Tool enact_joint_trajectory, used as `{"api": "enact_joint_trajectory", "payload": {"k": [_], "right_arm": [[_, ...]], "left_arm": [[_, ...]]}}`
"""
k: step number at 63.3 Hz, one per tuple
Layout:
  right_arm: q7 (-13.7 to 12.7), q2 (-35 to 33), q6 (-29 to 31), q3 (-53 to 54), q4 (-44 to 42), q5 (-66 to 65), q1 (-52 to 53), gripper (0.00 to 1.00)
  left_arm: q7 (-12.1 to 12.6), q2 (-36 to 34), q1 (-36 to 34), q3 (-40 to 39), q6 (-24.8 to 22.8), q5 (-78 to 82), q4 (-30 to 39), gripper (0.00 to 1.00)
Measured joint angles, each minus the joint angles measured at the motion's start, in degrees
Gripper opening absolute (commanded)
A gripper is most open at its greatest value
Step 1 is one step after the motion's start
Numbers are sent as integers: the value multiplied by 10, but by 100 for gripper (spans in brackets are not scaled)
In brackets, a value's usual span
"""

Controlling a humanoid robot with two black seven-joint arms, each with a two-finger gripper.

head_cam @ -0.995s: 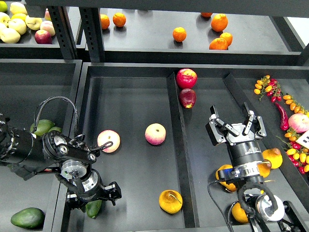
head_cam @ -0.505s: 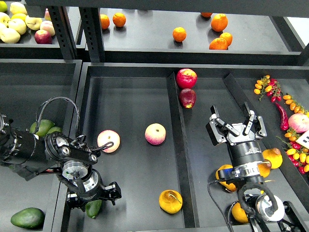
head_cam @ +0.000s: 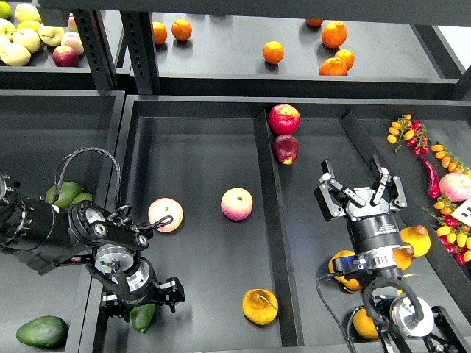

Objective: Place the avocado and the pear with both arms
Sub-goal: 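Lower the left gripper and close it around the green avocado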

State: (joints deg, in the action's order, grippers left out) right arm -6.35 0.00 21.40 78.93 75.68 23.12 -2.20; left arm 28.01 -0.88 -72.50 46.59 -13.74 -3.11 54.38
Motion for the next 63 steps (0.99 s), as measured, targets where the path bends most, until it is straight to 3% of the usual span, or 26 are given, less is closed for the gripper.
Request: {"api": "enact_joint_trajectory", "payload": {"k": [43, 63], "right_arm": [[0, 0, 2, 0, 0, 6, 0, 100], [0, 0, 2, -1, 0, 17, -1, 100]], "left_arm": [[0, -3, 15, -7, -5, -11, -14, 86], [0, -5, 17, -7, -4, -11, -17, 77]]}}
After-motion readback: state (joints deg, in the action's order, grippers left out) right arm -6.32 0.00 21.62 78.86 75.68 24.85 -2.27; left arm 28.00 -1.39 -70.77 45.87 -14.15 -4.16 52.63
